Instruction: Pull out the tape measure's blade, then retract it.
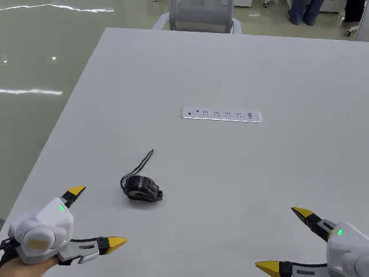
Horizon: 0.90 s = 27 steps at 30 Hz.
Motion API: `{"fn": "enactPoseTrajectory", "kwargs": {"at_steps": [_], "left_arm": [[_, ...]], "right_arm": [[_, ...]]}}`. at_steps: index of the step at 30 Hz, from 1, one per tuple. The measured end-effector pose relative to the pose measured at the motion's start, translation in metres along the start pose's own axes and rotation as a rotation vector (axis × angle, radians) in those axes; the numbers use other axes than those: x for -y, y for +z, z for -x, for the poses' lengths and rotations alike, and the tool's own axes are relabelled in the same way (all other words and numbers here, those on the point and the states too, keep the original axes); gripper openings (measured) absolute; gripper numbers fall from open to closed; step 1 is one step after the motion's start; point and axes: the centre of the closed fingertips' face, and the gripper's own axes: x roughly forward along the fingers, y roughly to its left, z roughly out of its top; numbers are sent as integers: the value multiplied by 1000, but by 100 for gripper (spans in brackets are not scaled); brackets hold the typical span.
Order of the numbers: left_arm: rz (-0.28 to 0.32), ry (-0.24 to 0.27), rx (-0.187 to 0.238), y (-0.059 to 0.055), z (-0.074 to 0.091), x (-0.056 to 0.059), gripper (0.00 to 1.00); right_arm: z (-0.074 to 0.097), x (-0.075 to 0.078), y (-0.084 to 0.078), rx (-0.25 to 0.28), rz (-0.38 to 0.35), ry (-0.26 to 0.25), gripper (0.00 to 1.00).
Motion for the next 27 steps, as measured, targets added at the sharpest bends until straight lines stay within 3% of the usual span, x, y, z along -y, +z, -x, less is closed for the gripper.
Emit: {"fn": "enactPoseTrajectory", "kwargs": {"at_steps": [16,21,27], "left_arm": [[-50,-14,0,12,-12,-16,87],[-80,-20,2,17,-18,-21,85],[-135,-61,-12,22,-25,-22,75]], "right_arm": [[-9,7,8,-25,81,37,93],[-14,9,15,-12,126,55,90],[-20,10,27,-5,200,90,84]]}}
